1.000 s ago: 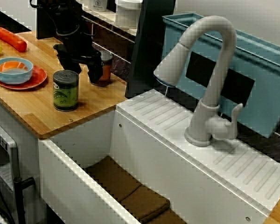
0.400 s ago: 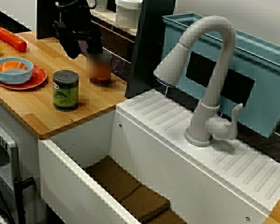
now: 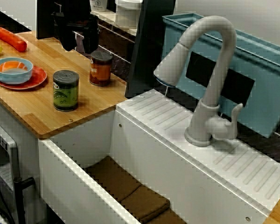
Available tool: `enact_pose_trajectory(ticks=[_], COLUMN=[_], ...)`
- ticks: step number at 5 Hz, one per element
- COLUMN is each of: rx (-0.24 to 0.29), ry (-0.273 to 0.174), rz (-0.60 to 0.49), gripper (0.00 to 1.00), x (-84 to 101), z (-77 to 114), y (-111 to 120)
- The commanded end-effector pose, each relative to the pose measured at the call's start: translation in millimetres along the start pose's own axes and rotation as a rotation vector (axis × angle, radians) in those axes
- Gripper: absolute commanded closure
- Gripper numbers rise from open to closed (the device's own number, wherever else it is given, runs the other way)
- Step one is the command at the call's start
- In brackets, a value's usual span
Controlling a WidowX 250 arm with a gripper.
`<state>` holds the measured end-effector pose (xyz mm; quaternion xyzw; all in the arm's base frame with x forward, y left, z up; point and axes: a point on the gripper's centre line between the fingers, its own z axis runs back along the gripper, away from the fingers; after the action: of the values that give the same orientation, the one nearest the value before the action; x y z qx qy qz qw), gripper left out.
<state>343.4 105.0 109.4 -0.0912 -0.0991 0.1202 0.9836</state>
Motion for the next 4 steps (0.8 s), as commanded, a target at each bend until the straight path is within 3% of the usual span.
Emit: enact_pose_trajectory(ticks=[1,4], rx=[0.005,-0.035], ry=[-0.026,-0.001], rz=[-0.061,-0.116], gripper=[0.00,0.00], x=[-5.5,-26.2], z=[19.6,33.6], y=[2,10])
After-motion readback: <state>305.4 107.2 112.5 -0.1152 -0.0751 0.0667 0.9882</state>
